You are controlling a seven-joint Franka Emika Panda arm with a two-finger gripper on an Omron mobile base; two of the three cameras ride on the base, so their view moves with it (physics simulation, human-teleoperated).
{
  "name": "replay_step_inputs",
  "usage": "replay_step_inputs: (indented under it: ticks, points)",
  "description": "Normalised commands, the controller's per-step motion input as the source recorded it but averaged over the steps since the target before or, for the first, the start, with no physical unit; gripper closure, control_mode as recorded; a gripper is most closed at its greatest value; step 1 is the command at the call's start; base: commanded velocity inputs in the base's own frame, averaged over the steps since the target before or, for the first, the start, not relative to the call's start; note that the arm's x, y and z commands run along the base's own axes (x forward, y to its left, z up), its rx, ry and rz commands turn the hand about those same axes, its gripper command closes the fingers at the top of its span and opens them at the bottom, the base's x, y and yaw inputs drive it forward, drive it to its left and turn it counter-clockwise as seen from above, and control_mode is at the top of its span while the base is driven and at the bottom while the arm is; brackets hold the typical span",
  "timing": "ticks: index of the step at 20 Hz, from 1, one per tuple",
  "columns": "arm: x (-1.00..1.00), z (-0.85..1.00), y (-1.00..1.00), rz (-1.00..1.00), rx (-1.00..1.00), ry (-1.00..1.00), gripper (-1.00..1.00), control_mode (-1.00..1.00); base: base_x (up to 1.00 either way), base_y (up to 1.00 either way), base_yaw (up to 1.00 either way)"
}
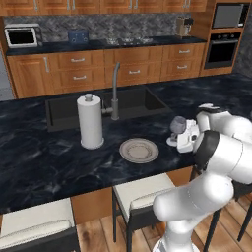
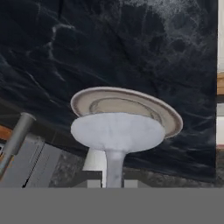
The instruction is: Retrieve the wine glasses from the counter and place one next to each plate.
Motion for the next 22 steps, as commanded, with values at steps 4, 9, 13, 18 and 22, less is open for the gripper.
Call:
replay_step_inputs:
  ticks: [4,9,13,18,22]
  points:
    - [0.42,-0.26,0.0,0.0,-0.11,0.05,1.0,-1.0,0.0,0.0,0.0]
    - [0.36,-0.2,0.03,0.0,-0.12,0.09,1.0,-1.0,0.0,0.0,0.0]
    - [0.26,-0.16,0.02,0.0,-0.09,0.05,1.0,-1.0,0.0,0.0,0.0]
    - [0.17,-0.21,0.0,0.02,-0.01,0.03,1.0,-1.0,0.0,0.0,0.0]
    - [0.18,-0.24,0.0,0.03,0.0,0.02,1.0,-1.0,0.0,0.0,0.0]
